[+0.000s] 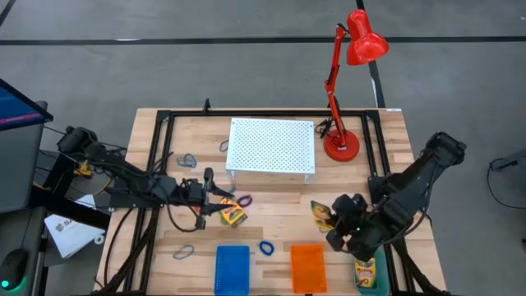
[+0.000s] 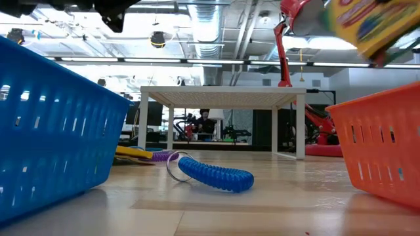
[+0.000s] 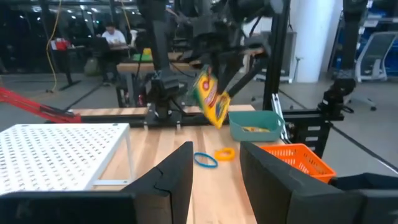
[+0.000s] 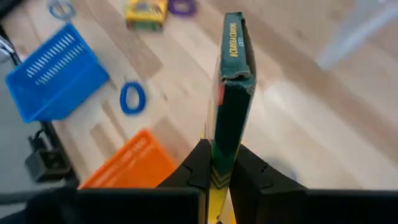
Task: Pick & Place Office Desk Supplies
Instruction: Put the yellow crayon box into the green bin
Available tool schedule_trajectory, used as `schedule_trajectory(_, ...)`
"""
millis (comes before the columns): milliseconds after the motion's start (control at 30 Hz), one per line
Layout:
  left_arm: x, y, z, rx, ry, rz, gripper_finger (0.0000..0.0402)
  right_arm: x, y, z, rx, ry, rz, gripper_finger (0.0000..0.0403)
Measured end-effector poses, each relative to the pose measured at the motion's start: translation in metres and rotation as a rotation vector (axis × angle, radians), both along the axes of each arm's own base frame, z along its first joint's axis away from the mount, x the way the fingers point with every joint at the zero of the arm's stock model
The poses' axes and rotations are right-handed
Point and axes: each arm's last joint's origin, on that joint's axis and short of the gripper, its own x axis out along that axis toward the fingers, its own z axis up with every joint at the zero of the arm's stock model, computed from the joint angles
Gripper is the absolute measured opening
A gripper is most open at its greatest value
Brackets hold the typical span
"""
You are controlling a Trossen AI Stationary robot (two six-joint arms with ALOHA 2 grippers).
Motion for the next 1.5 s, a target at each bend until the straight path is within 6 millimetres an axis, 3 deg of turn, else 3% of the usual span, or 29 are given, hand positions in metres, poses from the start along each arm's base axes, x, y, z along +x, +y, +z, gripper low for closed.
schedule_trajectory(133, -0.004, 0.002, -0.007, -0.001, 0.007, -0.001, 0.0127, 0.003, 0.007, 0.028, 0.111, 0.141, -0.071, 0.0026)
schedule_trajectory(300, -0.005, 0.002, -0.014, -0.018, 0.015, -0.004, 0.0127, 0.010, 0.023, 0.036, 0.196, 0.362, -0.163, 0.0026)
schedule_trajectory(667, -0.006, 0.002, -0.012, -0.026, -0.015, -0.020, 0.0127, 0.012, 0.070, 0.000, 0.336, 0.791, -0.286, 0.0026)
schedule_trajectory(867, -0.006, 0.002, -0.012, -0.025, -0.016, -0.020, 0.0127, 0.000, 0.088, -0.004, 0.401, 0.841, -0.369, 0.0026)
schedule_trajectory(1233, -0.006, 0.002, -0.012, -0.014, -0.018, -0.021, 0.0127, -0.006, 0.091, -0.007, 0.407, 0.941, -0.509, 0.0026)
schedule_trajectory(1500, -0.006, 0.002, -0.012, -0.011, -0.019, -0.021, 0.0127, 0.018, 0.103, -0.045, 0.402, 1.094, -0.436, 0.0026)
